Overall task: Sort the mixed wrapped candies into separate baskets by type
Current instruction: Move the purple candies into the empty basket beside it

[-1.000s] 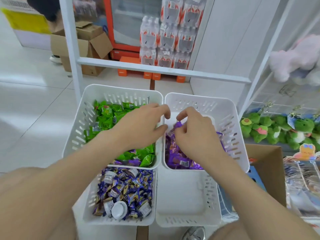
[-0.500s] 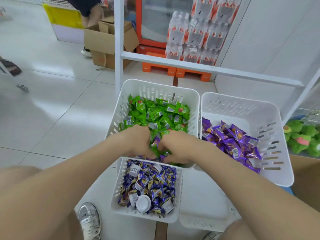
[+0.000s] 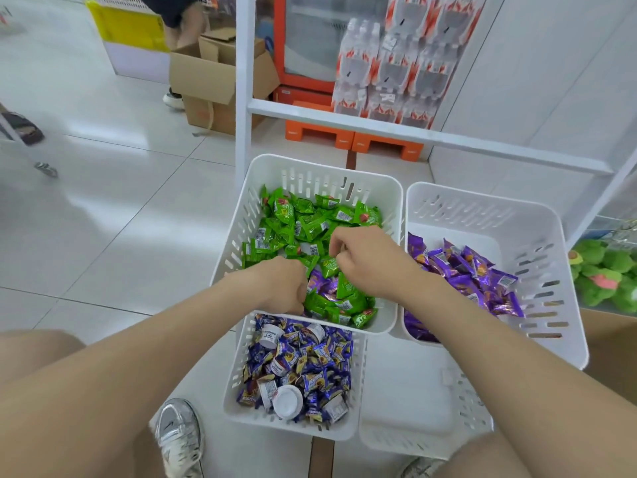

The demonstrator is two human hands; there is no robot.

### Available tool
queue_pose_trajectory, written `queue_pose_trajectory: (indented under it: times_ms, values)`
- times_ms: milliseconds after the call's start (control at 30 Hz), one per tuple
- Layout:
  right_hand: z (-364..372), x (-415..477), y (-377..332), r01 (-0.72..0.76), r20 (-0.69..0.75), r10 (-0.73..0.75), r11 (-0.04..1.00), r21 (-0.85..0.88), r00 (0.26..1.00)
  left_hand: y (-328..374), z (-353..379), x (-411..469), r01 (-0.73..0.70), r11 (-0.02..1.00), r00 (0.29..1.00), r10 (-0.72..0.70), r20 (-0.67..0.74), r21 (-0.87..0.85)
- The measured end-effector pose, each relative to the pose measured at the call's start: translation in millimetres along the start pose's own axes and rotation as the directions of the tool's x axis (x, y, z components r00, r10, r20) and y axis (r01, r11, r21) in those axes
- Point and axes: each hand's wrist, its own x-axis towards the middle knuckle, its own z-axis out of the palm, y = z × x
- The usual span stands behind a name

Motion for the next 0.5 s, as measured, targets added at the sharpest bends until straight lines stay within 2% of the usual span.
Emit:
queue_pose_trajectory:
  times_ms: [200, 300, 400, 500]
  values:
    - [16, 3, -6, 0.084, 0.195, -0.024, 0.949, -0.304, 0.98, 1, -10, 1, -0.006, 1.0, 0.999, 0.004, 0.04, 0.03]
    - [22, 3, -1, 0.101, 0.16, -0.029, 0.882, -0.46, 0.987, 0, -26, -2, -0.012, 0.998, 0.997, 0.007, 0.079, 0.064]
    - [30, 4, -2, 0.095, 0.152, -0.024, 0.871, -0.481, 0.988, 2, -29, -2, 0.007, 1.0, 0.993, -0.005, -0.12, 0.009]
    - [35, 4, -9, 0.073, 0.171, 0.01, 0.877, -0.474, 0.985, 7, -21, 4, 0.006, 0.999, 0.945, -0.02, -0.325, -0.045]
